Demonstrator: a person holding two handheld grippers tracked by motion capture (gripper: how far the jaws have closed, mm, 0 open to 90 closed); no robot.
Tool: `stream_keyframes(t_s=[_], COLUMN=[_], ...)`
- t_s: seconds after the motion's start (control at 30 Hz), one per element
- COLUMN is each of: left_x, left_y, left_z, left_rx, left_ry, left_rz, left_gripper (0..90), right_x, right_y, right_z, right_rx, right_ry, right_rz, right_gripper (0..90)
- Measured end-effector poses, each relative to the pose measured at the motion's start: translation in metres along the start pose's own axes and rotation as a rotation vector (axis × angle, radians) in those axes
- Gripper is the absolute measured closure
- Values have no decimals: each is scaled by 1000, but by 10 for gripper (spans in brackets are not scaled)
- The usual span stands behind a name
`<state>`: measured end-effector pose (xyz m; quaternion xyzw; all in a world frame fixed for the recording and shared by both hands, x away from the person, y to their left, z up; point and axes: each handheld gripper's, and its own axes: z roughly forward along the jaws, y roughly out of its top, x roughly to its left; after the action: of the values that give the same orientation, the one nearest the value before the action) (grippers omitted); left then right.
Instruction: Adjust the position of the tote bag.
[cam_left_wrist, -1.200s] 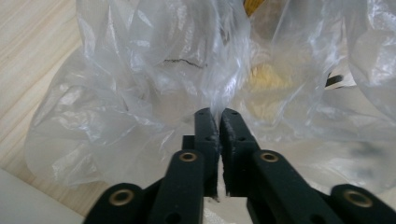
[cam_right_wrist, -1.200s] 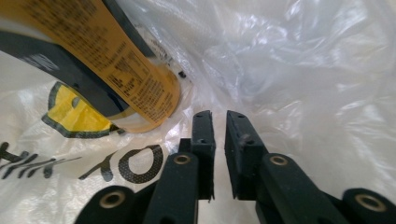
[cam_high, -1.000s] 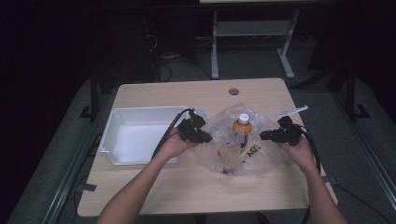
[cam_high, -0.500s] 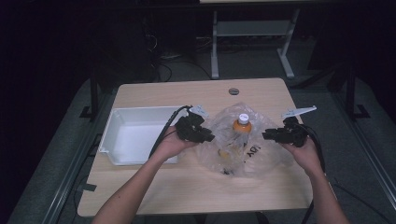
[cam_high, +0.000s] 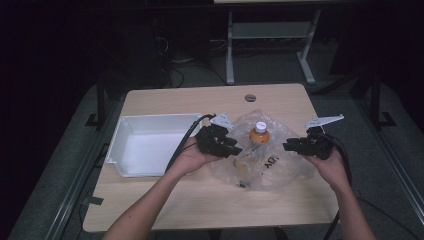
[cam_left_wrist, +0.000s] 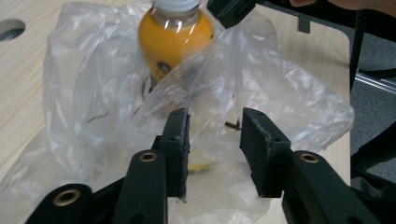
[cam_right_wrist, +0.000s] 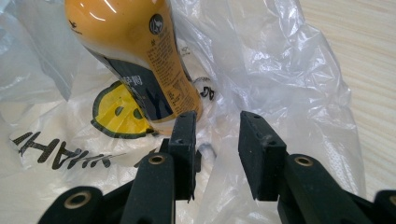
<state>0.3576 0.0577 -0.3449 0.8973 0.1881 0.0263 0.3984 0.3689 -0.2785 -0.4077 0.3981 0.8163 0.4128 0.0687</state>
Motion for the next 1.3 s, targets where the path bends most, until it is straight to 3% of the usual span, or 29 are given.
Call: stream_keyframes(t_s=[0.2, 0.3, 0.37, 0.47, 0.67, 1.0, 1.3], left_x=[1, -2, -4, -6, -4, 2, 3], left_y=[2, 2, 2, 2, -2, -9, -10], left_z=[13, 21, 25, 32, 48, 70, 78], left_rx=[15, 9, 20, 29, 84, 80, 69], left_ry=[-1, -26, -16, -1, 38, 71, 82], left_rz=[3, -6, 9, -2, -5, -53, -37], left_gripper=[518, 469, 428, 425, 471, 612, 728], right_x=[1, 0, -1, -2, -3, -5, -5], right_y=[0, -1, -1, -1, -2, -2, -2], right_z=[-1, -2, -2, -2, -3, -2, -2], right_rx=[-7, -2, -4, -3, -8, 1, 1], right_ry=[0, 3, 2, 2, 2, 6, 9], right_rz=[-10, -3, -7, -8, -8, -6, -18], right_gripper=[652, 649, 649, 649, 649, 651, 654])
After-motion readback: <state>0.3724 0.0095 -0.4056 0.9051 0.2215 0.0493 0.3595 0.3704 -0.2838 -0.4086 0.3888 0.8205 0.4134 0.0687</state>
